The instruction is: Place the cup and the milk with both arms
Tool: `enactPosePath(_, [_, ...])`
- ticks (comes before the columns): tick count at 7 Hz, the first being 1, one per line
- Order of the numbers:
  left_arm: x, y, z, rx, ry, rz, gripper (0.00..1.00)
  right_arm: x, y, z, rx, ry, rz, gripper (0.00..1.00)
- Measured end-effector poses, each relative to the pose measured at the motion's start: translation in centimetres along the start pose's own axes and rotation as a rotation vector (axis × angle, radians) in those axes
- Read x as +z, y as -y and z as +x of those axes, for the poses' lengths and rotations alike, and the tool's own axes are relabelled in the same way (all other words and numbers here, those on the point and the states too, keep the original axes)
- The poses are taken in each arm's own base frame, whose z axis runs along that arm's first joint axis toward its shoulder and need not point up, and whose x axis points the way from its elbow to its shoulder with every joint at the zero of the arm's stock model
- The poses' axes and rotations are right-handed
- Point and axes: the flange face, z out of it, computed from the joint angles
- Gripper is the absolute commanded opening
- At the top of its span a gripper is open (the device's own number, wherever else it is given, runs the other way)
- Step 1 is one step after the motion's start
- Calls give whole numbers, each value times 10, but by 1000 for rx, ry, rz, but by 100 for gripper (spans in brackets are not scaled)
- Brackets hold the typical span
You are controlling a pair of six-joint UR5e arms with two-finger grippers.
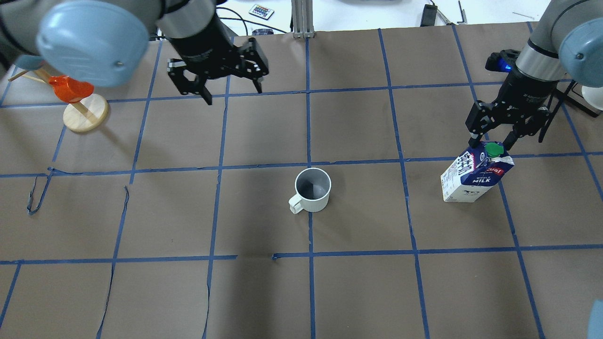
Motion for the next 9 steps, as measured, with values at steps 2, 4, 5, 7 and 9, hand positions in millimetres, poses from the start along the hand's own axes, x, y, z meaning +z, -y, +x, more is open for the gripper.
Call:
enactPosePath(2, [-13,-17,-22,14,35,-1,100,-4,-1,2,1,-20,2,1])
enactPosePath(4, [-19,-11,-44,14,39,4,100,-18,-1,-1,-4,-30,10,0])
enactPosePath(5, [-23,-4,-51,10,38,1,100,-29,-2,-6,-9,-30,16,0])
enactPosePath(7, [-23,7,-51,12,37,-17,100,-42,0,-39,-4,-46,32,0])
enactPosePath(9, [-22,8,-50,18,37,-19,100,-50,1,-85,9,-28,60,0])
